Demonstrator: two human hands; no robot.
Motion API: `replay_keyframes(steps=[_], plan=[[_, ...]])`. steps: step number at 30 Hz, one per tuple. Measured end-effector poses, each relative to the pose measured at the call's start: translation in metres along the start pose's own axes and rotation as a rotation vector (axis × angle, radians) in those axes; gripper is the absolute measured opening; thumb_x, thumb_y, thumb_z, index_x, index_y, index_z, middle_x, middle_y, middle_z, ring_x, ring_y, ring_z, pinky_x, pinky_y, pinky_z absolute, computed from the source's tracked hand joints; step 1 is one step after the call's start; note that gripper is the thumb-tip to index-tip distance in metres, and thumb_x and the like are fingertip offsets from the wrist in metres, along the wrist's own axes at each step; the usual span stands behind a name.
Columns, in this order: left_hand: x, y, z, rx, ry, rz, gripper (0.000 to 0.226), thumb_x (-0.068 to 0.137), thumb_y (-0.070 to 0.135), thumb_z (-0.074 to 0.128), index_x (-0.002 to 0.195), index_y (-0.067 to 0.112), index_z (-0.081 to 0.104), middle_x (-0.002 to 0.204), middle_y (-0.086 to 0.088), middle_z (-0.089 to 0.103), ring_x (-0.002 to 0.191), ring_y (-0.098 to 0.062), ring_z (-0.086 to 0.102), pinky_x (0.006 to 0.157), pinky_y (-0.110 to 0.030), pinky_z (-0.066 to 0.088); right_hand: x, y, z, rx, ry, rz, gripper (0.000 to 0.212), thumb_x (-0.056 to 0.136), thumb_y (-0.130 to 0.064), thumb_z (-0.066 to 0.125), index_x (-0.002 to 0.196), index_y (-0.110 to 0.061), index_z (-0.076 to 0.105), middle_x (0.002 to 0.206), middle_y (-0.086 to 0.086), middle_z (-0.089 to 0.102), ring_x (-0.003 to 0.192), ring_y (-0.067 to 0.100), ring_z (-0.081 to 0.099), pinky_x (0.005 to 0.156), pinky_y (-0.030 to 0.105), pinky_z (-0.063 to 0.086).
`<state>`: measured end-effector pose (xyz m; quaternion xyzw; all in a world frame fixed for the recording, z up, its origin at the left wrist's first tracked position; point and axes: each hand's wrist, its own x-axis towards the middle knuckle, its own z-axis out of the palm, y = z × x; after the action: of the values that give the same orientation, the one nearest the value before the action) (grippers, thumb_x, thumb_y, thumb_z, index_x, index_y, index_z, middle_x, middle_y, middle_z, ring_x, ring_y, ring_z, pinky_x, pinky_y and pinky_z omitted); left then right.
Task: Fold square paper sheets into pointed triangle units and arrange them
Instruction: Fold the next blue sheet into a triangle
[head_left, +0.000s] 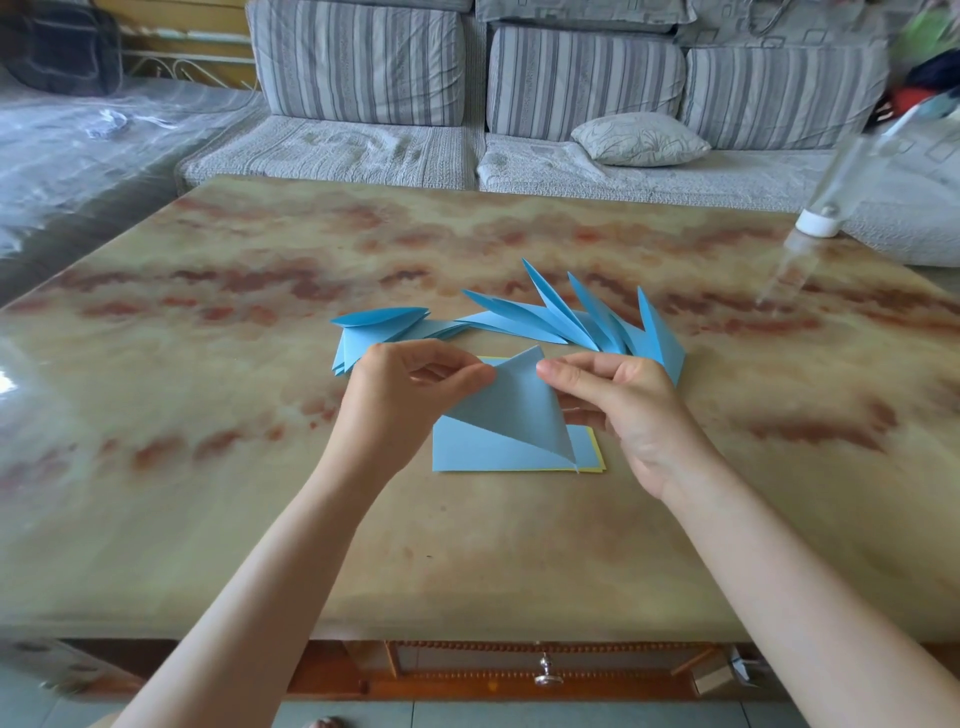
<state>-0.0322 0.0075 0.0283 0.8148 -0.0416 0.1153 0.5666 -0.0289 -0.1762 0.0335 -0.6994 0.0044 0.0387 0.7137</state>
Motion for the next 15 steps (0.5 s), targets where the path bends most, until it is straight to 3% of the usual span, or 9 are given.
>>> replay_keyframes(steps=[3, 7, 10, 12, 15], plan=[[0.000, -0.001, 0.000, -0.010, -0.057, -0.054, 0.014, 0.079, 0.022, 0.076, 0.067, 0.027, 0.069, 0.059, 0.021, 0.064, 0.057, 0.008, 0.054, 0.057, -0.005, 0.037, 0.001, 0.002, 0.000, -0.042, 0.037, -0.023, 0.002, 0.079, -0.009, 0.073, 0.080, -0.007, 0.073, 0.073, 0.005, 0.073, 0.066, 0.015, 0.067, 0.066, 0.021, 0.056], [0.003, -0.006, -0.006, 0.108, -0.184, -0.091, 0.002, 0.082, 0.028, 0.071, 0.080, 0.029, 0.071, 0.076, 0.006, 0.069, 0.065, -0.002, 0.055, 0.062, -0.015, 0.039, 0.000, 0.004, 0.002, -0.133, 0.015, -0.059, 0.008, 0.080, -0.006, 0.073, 0.074, -0.010, 0.072, 0.068, 0.001, 0.072, 0.062, 0.011, 0.066, 0.066, 0.018, 0.054], [0.003, -0.005, -0.007, 0.097, -0.240, -0.049, 0.016, 0.084, 0.027, 0.070, 0.099, 0.034, 0.070, 0.087, 0.013, 0.070, 0.078, -0.002, 0.062, 0.070, -0.010, 0.045, -0.001, 0.004, 0.005, -0.168, -0.004, -0.088, 0.010, 0.080, -0.005, 0.074, 0.072, -0.011, 0.071, 0.067, -0.001, 0.072, 0.062, 0.008, 0.066, 0.065, 0.016, 0.052], [0.001, -0.002, -0.005, 0.083, -0.235, -0.009, 0.012, 0.083, 0.032, 0.070, 0.095, 0.032, 0.073, 0.090, 0.015, 0.072, 0.085, 0.002, 0.065, 0.079, -0.013, 0.047, -0.002, 0.004, 0.007, -0.176, -0.022, -0.108, 0.008, 0.079, -0.006, 0.075, 0.073, -0.010, 0.071, 0.069, 0.000, 0.073, 0.064, 0.007, 0.066, 0.065, 0.015, 0.051], [0.000, 0.001, 0.000, 0.120, -0.211, 0.054, 0.006, 0.082, 0.031, 0.072, 0.083, 0.027, 0.074, 0.080, 0.015, 0.072, 0.075, 0.006, 0.061, 0.071, -0.007, 0.042, -0.003, 0.007, 0.011, -0.202, -0.067, -0.115, 0.004, 0.078, -0.009, 0.076, 0.078, -0.007, 0.072, 0.075, 0.004, 0.073, 0.067, 0.008, 0.067, 0.068, 0.015, 0.051]])
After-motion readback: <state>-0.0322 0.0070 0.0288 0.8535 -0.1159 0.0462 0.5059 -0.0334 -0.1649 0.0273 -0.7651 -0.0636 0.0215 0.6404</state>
